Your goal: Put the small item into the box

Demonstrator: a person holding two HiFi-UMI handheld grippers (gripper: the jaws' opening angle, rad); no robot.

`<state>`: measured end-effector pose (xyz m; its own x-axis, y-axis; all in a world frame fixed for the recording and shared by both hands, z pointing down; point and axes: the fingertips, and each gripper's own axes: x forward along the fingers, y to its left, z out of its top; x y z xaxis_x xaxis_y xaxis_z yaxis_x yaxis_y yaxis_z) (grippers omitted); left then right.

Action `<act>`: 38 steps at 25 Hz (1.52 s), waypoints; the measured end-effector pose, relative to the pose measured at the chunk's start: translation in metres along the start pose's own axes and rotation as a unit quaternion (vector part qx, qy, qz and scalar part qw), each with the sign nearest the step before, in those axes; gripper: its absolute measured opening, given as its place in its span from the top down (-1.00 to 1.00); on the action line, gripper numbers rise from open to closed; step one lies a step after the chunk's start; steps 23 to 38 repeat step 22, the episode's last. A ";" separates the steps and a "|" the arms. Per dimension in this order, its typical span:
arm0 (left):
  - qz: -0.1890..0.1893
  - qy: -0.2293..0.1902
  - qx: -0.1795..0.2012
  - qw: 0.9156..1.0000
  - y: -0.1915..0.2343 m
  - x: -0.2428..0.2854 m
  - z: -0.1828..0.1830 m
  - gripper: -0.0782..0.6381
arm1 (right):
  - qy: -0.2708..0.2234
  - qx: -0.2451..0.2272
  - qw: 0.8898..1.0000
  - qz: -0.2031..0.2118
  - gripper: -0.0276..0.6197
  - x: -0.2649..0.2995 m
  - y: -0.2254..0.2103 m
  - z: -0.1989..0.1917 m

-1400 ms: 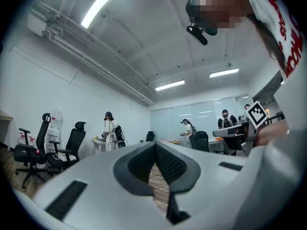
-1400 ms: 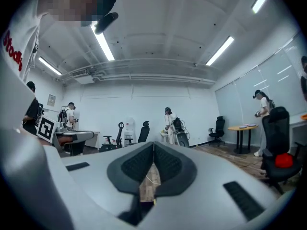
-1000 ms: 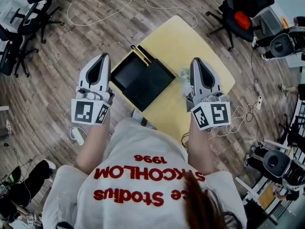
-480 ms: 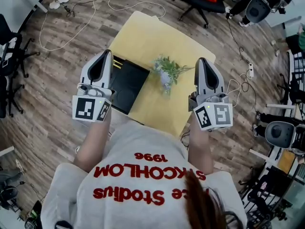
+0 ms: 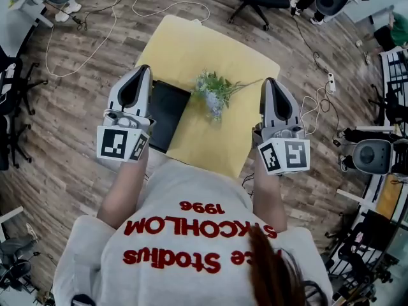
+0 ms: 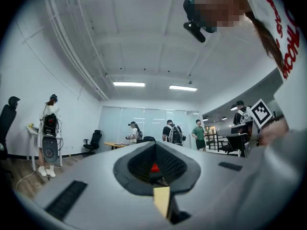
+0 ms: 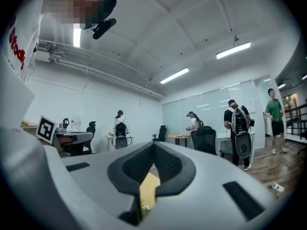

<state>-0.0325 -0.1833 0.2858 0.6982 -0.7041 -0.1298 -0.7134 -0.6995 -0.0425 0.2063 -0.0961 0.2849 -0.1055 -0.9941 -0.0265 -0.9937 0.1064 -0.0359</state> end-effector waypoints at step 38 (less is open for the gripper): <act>0.007 -0.003 0.004 1.000 0.000 0.001 0.002 0.76 | -0.004 0.000 1.000 0.003 0.91 0.002 -0.005 0.005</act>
